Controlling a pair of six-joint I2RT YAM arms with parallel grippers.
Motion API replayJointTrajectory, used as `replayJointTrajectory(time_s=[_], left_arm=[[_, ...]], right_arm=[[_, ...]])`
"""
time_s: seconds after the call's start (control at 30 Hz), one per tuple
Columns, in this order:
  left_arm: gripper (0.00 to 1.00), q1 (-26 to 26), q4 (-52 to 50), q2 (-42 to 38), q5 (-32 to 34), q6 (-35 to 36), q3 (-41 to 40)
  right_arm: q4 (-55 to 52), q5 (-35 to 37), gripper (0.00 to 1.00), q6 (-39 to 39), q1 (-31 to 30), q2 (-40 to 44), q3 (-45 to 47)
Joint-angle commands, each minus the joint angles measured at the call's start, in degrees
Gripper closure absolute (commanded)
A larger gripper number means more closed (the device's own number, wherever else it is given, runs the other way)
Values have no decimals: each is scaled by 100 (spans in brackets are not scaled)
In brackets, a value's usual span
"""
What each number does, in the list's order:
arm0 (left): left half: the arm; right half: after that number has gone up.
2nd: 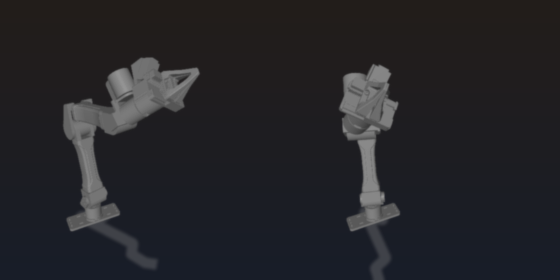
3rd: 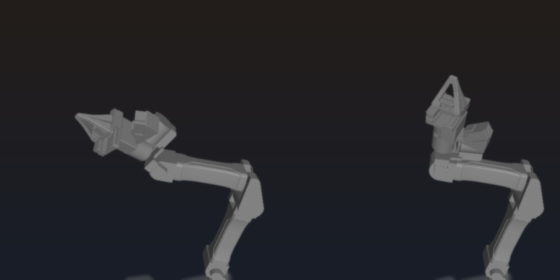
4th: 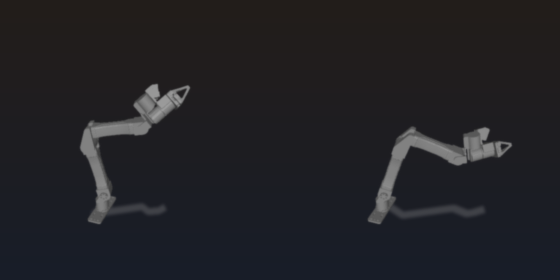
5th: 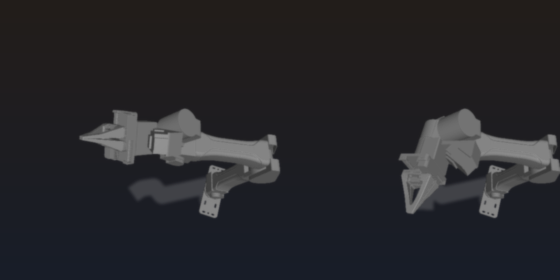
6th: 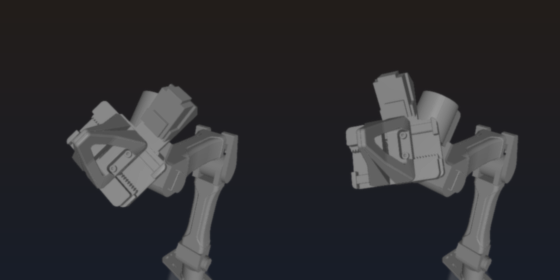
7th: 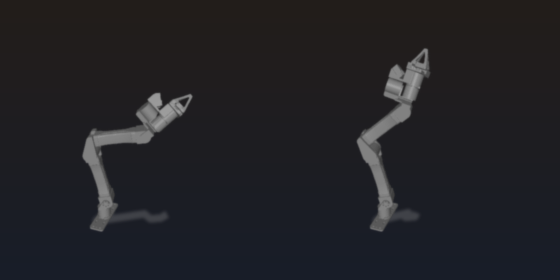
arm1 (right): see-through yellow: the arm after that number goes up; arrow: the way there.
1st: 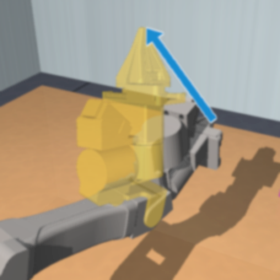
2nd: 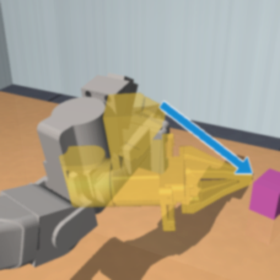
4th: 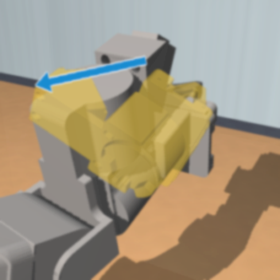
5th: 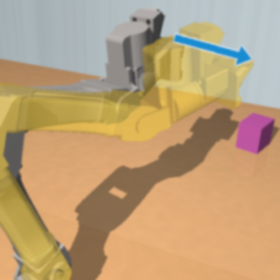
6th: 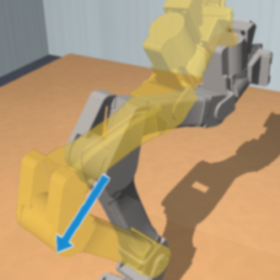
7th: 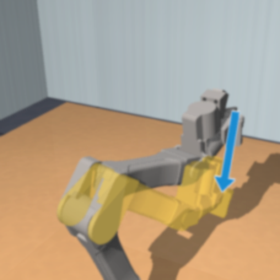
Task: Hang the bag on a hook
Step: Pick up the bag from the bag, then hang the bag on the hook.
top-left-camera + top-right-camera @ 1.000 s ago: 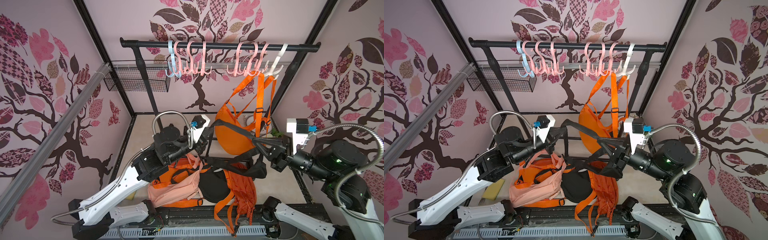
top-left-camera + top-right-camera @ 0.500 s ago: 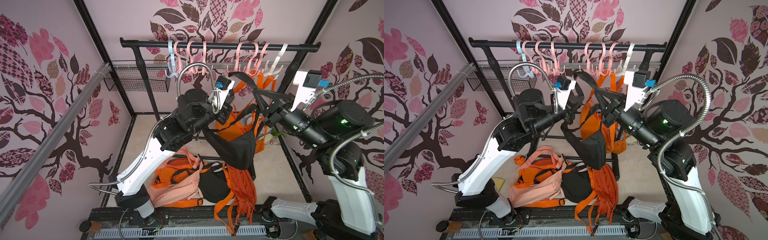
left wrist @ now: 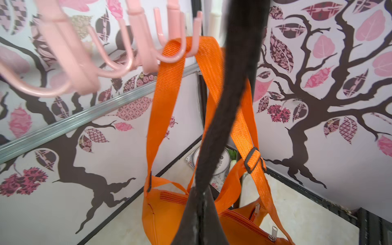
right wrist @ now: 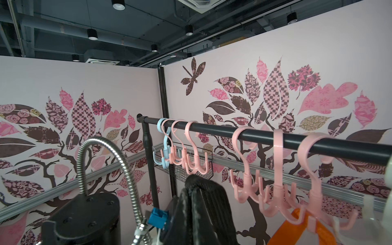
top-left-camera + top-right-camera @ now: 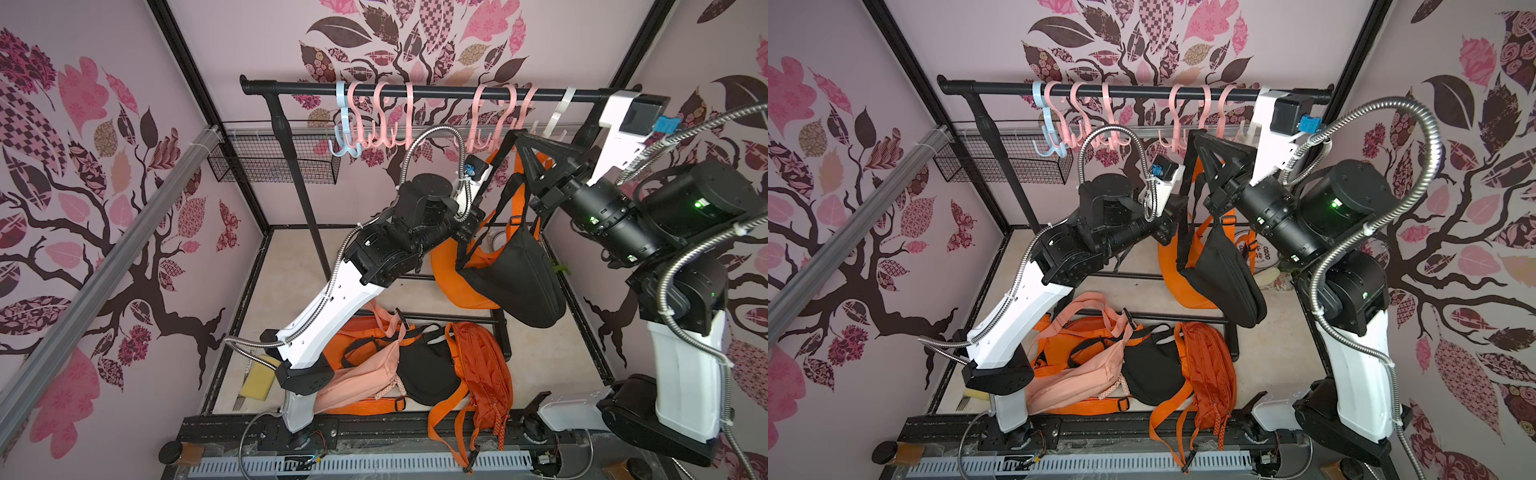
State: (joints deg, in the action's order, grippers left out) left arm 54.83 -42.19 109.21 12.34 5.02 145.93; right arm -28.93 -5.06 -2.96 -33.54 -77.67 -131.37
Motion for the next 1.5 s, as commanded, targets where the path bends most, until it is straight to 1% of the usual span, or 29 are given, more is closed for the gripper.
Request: replayJointTrajectory(time_s=[0.0, 0.1, 0.17, 0.33, 0.37, 0.5, 0.57, 0.8, 1.0, 1.2, 1.33, 1.47], left_arm=[[100, -65, 438, -42, 541, 180, 188], [100, -127, 636, 24, 576, 207, 191], [100, -147, 639, 152, 577, 242, 342], [100, -185, 698, 435, 483, 211, 622], [100, -183, 693, 478, 417, 189, 672], [100, -183, 684, 623, 256, 172, 735], [100, -183, 700, 677, 242, 184, 760], [100, -218, 672, 825, 151, 197, 771], [100, -212, 528, 877, 71, 171, 685], [100, -218, 437, 786, 41, 190, 490], [100, -213, 384, 737, 67, 261, 472], [100, -218, 390, 641, 20, 276, 483]], right_arm=[[137, -482, 100, 24, 263, -91, -202], [73, -522, 100, 129, 301, -229, -360], [69, -602, 100, 58, 447, -334, -427], [634, -1915, 100, -1157, 1770, -500, -269], [696, -2011, 100, -1227, 1876, -527, -277], [782, -2341, 100, -1330, 1895, -666, -415], [835, -2273, 100, -1311, 1895, -629, -226], [1541, -2122, 100, -1347, 1912, -128, 1121], [1873, -1890, 100, -1357, 1937, 202, 1910], [2134, -1595, 100, -1461, 2001, 450, 2343], [2072, -1740, 100, -1570, 2118, 325, 2132], [1959, -1531, 100, -1591, 2139, 246, 1917]])
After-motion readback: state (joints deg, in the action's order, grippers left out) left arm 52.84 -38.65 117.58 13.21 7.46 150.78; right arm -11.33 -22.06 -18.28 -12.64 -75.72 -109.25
